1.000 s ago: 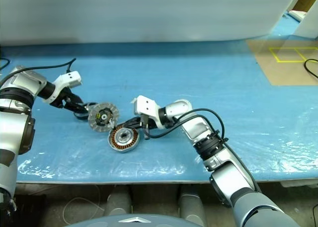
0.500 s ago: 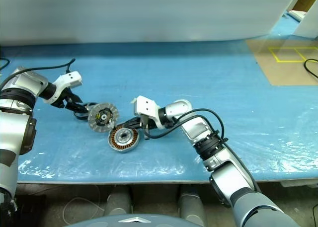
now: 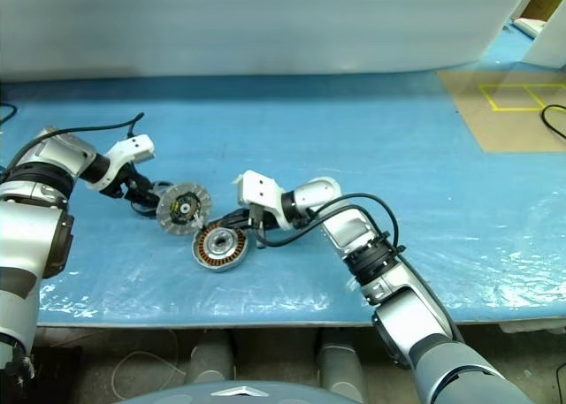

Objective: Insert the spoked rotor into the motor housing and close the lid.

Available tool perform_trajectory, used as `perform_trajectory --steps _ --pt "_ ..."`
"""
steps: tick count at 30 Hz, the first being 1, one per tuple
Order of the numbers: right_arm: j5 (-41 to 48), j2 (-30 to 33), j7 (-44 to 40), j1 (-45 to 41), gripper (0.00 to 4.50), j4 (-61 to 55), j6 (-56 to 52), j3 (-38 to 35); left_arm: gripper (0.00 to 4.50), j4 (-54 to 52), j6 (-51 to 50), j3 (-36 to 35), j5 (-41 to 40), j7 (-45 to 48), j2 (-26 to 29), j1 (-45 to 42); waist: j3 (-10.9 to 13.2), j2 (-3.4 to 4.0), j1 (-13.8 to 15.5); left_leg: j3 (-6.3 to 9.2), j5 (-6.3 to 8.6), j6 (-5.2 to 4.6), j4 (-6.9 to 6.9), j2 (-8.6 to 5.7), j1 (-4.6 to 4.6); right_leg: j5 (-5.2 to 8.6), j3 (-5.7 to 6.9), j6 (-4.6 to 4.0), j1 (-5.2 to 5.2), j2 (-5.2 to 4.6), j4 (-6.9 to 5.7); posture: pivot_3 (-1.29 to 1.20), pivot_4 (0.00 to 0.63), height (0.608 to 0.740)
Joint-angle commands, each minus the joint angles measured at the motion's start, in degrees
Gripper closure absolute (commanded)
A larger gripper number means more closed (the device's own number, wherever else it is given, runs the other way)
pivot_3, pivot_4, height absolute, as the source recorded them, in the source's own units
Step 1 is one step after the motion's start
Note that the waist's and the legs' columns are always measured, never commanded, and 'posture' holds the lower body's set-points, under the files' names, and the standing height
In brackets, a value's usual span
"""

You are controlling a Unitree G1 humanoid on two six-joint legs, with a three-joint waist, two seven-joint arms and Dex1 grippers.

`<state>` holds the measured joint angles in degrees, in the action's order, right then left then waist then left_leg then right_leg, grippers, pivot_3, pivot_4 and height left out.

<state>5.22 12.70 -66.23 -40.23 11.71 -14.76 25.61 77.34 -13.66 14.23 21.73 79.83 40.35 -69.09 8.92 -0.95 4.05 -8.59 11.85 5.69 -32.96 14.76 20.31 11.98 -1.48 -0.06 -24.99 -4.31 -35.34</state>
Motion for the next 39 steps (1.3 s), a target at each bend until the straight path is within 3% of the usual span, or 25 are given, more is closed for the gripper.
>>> perform_trajectory --steps 1,7,18,30,35,39 --pt "0.05 -0.42 -0.02 -1.04 4.50 -1.24 0.78 0.10 1.28 -0.17 -0.50 0.37 0.19 1.05 0.27 0.06 0.00 0.00 0.00 0.00 0.00 0.00 0.01 0.00 0.00 0.00 0.00 0.00 0.00 0.00 0.01 0.00 0.150 0.740" --pt "-0.03 -0.49 0.27 -1.04 4.50 -1.20 0.81 0.01 2.89 -0.04 -2.05 -0.60 -0.64 0.27 -0.12 0.22 0.04 0.06 0.06 -0.01 0.00 0.00 0.03 -0.03 -0.07 0.00 -0.01 0.00 0.05 -0.02 0.02 0.00 0.150 0.740" --pt "0.31 -0.42 0.12 -1.30 4.50 -0.97 0.33 -0.41 2.95 -0.66 0.84 -0.01 -0.16 0.75 1.36 0.68 0.04 0.07 0.04 -0.01 0.00 0.00 0.02 -0.02 -0.12 0.00 -0.02 0.00 0.10 -0.02 0.02 0.00 0.150 0.740" --pt "2.32 1.51 -0.94 -2.07 4.50 -0.27 -0.09 -3.47 2.95 -4.09 7.49 -2.67 -3.47 8.60 6.45 -3.52 0.17 -0.04 0.02 0.00 0.01 0.01 0.23 0.01 0.00 -0.01 0.08 0.01 0.07 0.01 0.30 0.00 0.150 0.740" --pt "3.89 2.39 -0.85 -0.90 4.50 -1.68 0.00 -5.48 2.95 -7.93 8.94 -5.09 -9.46 12.61 10.41 -4.10 0.18 -0.03 0.00 -0.01 0.05 0.08 0.33 0.01 0.06 -0.01 0.13 0.02 0.06 0.02 0.50 0.00 0.150 0.740" --pt "5.08 3.93 -1.16 1.09 4.50 -3.90 -0.08 -6.59 2.95 -21.36 3.48 -3.07 -24.16 12.67 16.45 1.72 0.20 0.00 -0.09 -0.01 0.09 0.15 0.36 0.05 0.12 -0.02 0.14 0.04 -0.04 0.06 0.52 0.00 0.150 0.740"
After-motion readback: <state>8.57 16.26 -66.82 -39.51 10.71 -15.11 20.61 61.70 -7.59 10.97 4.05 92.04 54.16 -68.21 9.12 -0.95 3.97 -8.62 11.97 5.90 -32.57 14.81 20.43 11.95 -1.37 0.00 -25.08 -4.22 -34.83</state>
